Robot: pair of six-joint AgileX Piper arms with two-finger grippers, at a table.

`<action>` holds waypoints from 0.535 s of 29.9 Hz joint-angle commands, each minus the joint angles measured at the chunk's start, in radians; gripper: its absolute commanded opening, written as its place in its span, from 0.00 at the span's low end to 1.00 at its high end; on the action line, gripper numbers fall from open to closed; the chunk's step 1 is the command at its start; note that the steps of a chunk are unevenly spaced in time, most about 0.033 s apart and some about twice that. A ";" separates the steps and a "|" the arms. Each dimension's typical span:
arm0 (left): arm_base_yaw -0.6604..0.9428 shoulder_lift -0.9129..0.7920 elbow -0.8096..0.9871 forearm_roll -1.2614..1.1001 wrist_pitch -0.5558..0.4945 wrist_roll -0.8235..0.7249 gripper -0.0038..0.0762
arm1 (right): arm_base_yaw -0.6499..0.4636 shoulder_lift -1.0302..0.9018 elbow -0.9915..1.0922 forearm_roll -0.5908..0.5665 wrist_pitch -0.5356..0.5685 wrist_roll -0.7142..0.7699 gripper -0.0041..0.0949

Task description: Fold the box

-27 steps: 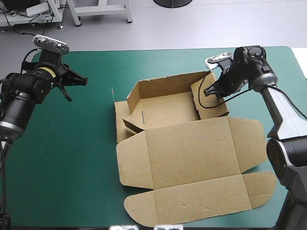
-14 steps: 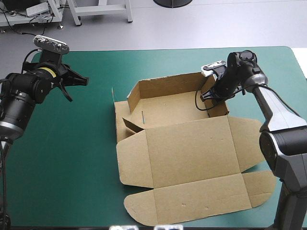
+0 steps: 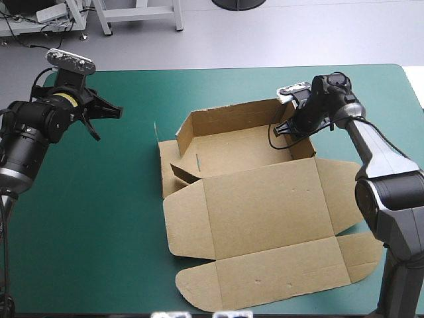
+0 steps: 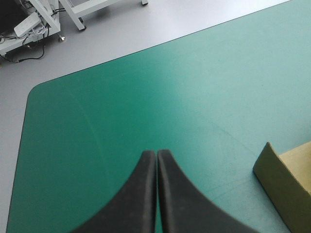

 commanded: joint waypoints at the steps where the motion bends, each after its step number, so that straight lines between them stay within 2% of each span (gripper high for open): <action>1: 0.003 -0.032 -0.028 0.001 -0.068 -0.003 0.04 | -0.010 -0.047 -0.022 0.003 -0.031 0.007 0.02; 8: 0.003 -0.032 -0.028 0.031 -0.106 -0.006 0.04 | -0.010 -0.074 -0.083 0.028 -0.031 0.022 0.02; 16: 0.003 -0.032 -0.028 0.051 -0.103 -0.002 0.04 | -0.010 -0.150 -0.287 -0.002 -0.008 0.058 0.02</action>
